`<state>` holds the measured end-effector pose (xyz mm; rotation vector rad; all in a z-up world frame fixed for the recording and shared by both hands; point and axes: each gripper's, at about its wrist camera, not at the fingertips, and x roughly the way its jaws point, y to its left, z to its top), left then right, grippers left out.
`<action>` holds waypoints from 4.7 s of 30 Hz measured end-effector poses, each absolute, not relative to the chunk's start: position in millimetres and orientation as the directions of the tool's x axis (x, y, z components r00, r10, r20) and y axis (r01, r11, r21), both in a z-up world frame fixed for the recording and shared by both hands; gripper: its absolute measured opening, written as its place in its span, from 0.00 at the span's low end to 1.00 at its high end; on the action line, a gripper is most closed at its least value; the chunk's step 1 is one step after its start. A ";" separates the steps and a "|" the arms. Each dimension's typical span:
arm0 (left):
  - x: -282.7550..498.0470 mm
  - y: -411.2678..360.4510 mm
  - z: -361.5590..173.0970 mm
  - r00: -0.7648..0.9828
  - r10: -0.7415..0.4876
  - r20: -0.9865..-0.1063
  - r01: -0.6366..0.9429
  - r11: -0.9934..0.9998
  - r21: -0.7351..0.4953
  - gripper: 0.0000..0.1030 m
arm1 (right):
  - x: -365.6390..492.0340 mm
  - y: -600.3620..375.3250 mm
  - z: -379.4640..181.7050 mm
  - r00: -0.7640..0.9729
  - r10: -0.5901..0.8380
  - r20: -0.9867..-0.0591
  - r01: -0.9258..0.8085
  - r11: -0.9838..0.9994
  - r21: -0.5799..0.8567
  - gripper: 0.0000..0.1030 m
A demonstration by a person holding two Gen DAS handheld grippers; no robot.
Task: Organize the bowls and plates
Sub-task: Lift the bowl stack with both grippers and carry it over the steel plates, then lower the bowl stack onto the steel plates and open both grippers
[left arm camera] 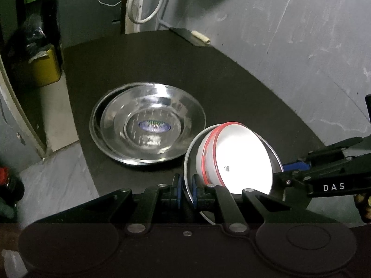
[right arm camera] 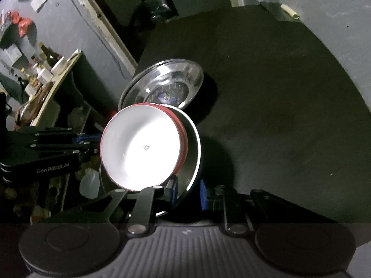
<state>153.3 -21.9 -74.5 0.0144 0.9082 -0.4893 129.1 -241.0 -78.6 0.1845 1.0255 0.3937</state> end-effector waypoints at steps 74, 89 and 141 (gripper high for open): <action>264.6 31.3 -82.1 0.576 -0.264 -0.773 0.103 0.962 -0.252 0.03 | 274.8 -184.3 -69.9 0.428 0.442 -0.788 -0.322 0.890 0.323 0.22; 258.2 31.2 -78.0 0.602 -0.263 -0.754 0.114 0.963 -0.245 0.04 | 270.8 -179.8 -69.7 0.465 0.406 -0.786 -0.313 0.906 0.283 0.22; 211.7 20.7 -36.2 0.734 -0.119 -0.669 0.052 0.991 -0.119 0.89 | 228.7 -213.8 -34.0 0.669 0.367 -0.646 -0.230 0.929 0.289 0.74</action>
